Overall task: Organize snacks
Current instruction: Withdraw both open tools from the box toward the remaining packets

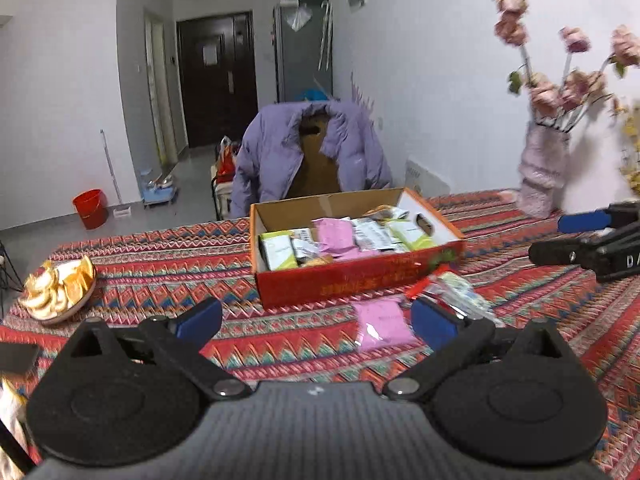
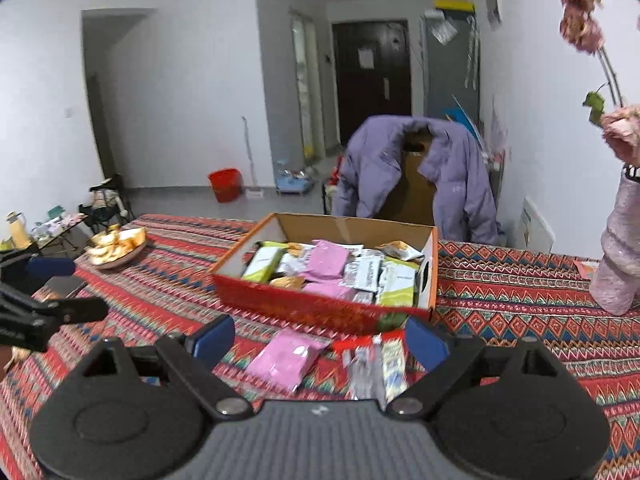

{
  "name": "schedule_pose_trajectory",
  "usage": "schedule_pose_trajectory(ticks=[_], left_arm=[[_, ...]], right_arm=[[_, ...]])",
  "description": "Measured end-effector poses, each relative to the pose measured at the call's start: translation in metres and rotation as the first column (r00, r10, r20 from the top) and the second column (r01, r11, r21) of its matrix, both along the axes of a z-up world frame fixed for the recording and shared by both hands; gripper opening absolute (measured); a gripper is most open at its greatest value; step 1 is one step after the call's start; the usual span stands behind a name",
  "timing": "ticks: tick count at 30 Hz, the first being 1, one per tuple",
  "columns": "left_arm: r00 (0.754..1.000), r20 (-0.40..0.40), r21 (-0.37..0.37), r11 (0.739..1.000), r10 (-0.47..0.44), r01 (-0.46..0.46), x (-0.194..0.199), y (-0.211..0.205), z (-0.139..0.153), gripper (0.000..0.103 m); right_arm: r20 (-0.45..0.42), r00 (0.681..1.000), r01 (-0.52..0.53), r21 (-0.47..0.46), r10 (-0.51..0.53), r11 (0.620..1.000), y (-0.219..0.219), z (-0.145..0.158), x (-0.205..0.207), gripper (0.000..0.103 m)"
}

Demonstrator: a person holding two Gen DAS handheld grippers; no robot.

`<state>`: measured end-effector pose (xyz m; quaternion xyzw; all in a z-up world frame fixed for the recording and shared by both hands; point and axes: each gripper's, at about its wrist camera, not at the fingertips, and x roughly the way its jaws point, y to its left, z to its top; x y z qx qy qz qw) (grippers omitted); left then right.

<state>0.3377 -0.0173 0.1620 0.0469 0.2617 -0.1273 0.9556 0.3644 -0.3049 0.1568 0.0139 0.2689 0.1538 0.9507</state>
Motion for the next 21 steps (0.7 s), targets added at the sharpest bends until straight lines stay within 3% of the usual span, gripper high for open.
schedule_pose_trajectory(ticks=[4,12,21], left_arm=[[0.998,-0.044,-0.089,0.996,-0.035,0.031,-0.045,0.003,-0.021,0.103],[0.999,-0.008,-0.122,0.992,0.04,-0.04,-0.131,0.009,-0.058,0.103],[0.997,-0.045,-0.035,0.997,0.066,-0.068,-0.156,0.003,-0.086,0.103]], right_arm=[[0.078,0.997,-0.005,0.008,0.004,1.0,0.0,-0.017,-0.058,0.102],[0.104,0.994,0.032,-0.087,-0.023,0.996,0.012,-0.06,-0.149,0.102],[0.011,0.999,0.043,-0.089,-0.043,0.995,0.014,-0.108,-0.186,0.102]])
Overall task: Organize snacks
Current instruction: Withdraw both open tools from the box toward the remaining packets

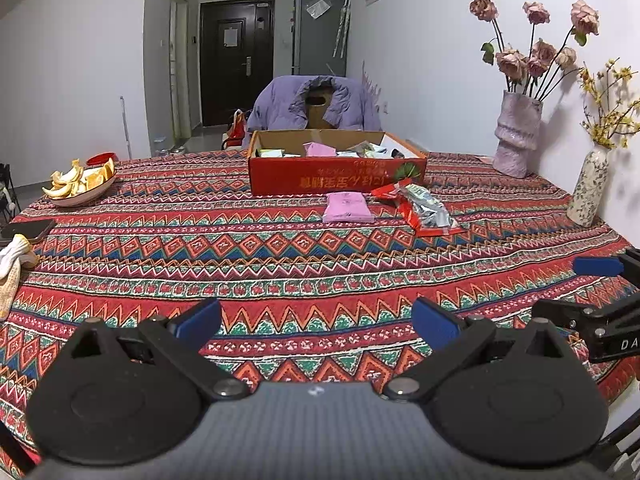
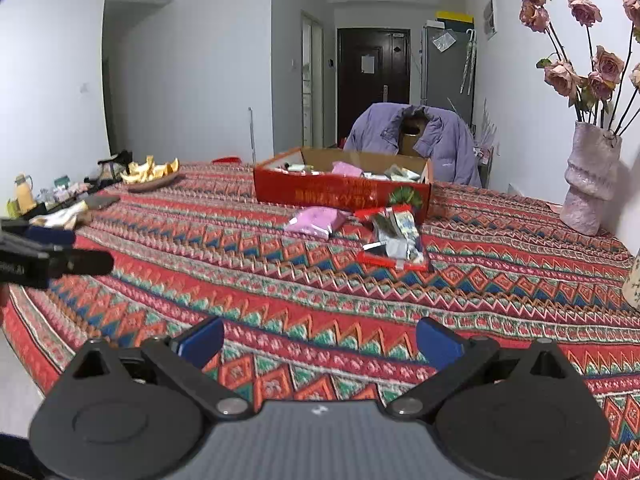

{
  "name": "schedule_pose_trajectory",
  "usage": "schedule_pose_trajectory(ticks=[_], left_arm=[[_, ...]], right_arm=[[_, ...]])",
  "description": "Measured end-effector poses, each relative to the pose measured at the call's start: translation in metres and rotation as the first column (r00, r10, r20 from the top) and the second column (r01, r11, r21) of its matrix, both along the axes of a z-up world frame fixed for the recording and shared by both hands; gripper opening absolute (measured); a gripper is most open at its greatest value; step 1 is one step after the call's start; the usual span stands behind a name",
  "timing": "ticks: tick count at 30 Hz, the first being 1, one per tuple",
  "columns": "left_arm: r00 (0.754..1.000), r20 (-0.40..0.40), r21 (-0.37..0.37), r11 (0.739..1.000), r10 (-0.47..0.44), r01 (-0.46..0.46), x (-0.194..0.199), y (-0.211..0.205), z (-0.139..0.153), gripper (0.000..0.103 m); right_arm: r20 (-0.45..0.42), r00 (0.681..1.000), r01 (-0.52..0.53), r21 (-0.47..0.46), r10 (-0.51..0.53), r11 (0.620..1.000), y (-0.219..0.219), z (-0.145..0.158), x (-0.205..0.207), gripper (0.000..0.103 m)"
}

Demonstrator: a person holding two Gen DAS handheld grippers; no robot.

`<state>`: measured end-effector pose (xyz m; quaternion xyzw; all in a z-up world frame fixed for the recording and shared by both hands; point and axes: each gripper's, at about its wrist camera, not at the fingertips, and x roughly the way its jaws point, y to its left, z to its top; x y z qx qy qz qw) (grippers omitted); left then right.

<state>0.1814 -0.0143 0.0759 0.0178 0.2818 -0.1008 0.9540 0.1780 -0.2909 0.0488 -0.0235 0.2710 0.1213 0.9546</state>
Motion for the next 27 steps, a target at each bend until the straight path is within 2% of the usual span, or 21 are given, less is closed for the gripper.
schedule_pose_trajectory(ticks=[3,17,23,27], left_arm=[[1.0,-0.013,-0.004,1.0,0.005,-0.005,0.005,-0.001,-0.003,0.103],[0.997,-0.061,-0.014,0.999,0.037,-0.038,0.052,-0.013,-0.025,0.103],[0.998,-0.026,-0.015,0.998,0.056,-0.057,0.088,-0.029,-0.042,0.103],[0.999,-0.027,-0.026,0.999,0.033,-0.034,0.122,-0.045,-0.054,0.103]], right_arm=[[-0.009,0.999,0.031,-0.009,-0.031,0.999,-0.005,-0.005,0.002,0.102],[-0.105,0.992,0.08,0.097,-0.07,0.992,-0.03,-0.025,0.045,0.102],[-0.157,0.984,0.111,0.168,-0.084,0.98,-0.04,-0.036,0.084,0.102],[-0.175,0.979,0.139,0.194,-0.105,0.971,-0.049,-0.039,0.119,0.102]])
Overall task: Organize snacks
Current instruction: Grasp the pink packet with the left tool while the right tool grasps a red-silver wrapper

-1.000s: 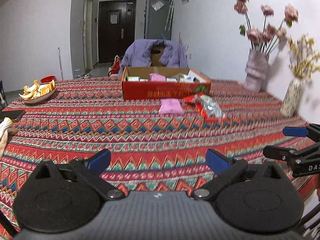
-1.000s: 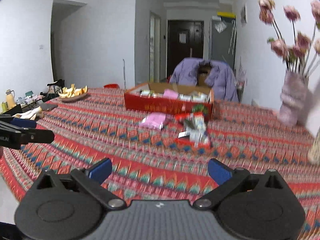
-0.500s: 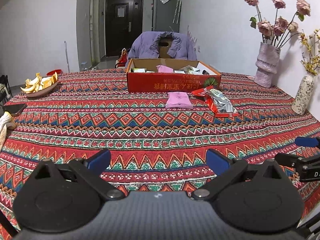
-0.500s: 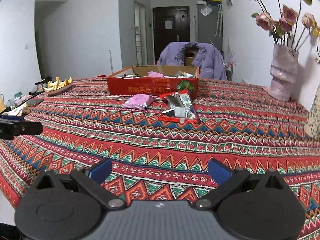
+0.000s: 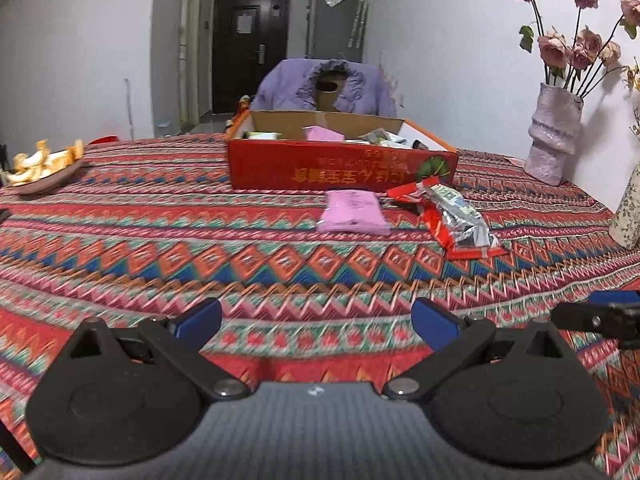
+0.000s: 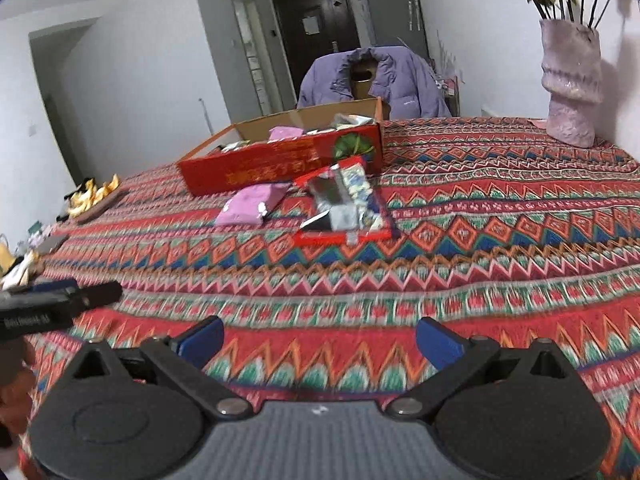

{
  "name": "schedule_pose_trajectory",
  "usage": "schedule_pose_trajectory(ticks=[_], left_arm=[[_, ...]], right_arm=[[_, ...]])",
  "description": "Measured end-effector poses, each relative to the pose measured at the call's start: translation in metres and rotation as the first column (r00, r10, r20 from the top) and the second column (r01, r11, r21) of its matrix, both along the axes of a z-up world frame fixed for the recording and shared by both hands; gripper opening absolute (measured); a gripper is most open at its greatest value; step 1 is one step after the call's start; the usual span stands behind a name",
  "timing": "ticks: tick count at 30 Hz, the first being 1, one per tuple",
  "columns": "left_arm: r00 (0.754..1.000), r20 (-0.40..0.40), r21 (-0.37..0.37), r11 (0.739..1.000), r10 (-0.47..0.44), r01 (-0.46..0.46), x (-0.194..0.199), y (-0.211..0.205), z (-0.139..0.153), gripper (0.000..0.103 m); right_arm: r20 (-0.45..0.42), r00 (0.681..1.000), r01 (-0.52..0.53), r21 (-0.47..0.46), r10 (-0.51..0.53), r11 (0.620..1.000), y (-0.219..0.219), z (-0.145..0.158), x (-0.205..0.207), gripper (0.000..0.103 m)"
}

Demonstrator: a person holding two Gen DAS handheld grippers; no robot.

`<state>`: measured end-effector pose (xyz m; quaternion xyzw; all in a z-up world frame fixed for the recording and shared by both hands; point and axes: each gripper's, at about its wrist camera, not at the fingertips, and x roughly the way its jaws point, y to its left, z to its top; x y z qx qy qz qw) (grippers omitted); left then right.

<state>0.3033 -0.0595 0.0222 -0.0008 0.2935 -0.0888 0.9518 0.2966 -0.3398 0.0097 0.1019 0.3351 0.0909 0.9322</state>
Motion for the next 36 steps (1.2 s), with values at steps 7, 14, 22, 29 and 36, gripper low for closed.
schedule_pose_trajectory(ticks=[7,14,22,29,36], left_arm=[[0.998,-0.016,0.036,0.997,-0.066,0.067,0.069,-0.033,-0.005,0.103],[0.996,-0.059,0.062,0.995,-0.074,0.078,0.147,-0.059,-0.023,0.084],[0.991,-0.088,0.04,0.993,-0.104,0.108,0.205,-0.072,-0.039,0.065],[0.994,-0.073,0.087,0.993,-0.079,0.085,0.195,-0.067,-0.036,0.062],[0.996,-0.08,0.055,0.998,-0.031,0.035,0.152,-0.037,-0.009,0.062]], right_arm=[[-0.021,1.0,0.016,0.012,-0.016,1.0,-0.008,-0.004,0.07,0.102],[-0.014,1.0,0.003,-0.011,-0.003,1.0,0.0,-0.008,0.143,0.1],[-0.031,0.999,-0.02,-0.072,0.018,0.997,0.013,-0.017,0.19,0.093],[-0.04,0.999,-0.035,-0.117,0.031,0.993,0.028,-0.026,0.204,0.066],[-0.032,0.999,-0.044,-0.089,0.041,0.995,0.032,-0.014,0.175,0.058]])
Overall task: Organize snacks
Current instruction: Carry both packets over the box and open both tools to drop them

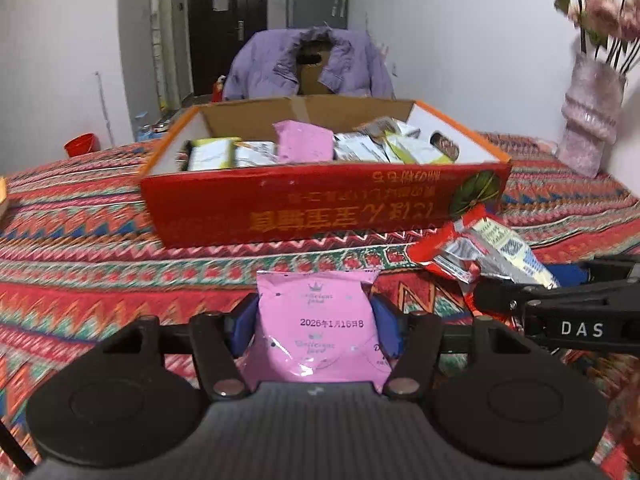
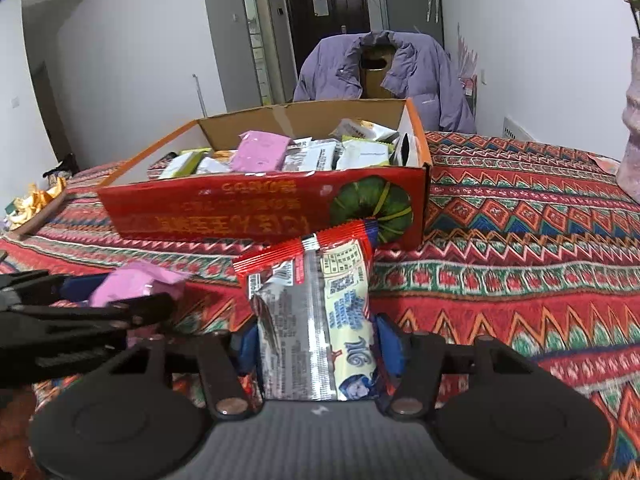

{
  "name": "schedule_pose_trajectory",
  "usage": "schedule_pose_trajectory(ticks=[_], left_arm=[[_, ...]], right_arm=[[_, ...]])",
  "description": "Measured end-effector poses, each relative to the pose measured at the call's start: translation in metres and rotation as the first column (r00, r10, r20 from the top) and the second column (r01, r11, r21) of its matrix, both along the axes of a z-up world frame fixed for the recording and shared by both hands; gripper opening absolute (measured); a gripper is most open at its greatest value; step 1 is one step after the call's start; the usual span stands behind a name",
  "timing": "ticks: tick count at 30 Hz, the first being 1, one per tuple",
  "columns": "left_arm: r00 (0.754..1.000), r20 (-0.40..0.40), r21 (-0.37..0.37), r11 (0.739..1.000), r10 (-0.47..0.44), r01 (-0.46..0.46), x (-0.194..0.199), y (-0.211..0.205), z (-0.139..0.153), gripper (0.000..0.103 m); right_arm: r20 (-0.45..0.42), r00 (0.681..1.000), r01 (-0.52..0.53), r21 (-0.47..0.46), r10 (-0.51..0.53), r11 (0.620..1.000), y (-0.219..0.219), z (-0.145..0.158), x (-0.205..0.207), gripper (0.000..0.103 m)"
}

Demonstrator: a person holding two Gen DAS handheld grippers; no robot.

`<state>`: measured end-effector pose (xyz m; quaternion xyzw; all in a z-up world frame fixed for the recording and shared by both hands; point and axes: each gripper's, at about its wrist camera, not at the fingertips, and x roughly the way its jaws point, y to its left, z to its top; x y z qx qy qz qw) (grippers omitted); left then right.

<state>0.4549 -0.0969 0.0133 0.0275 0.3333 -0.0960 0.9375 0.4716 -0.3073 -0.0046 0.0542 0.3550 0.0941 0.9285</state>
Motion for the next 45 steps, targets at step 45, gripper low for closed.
schedule_pose_trajectory(ticks=[45], left_arm=[[0.996,0.077,-0.158,0.987,0.041,-0.028,0.01,0.08,0.167,0.062]], right_arm=[[0.163,0.983,-0.113,0.214,0.079,0.97,-0.009,0.18,-0.004,0.058]])
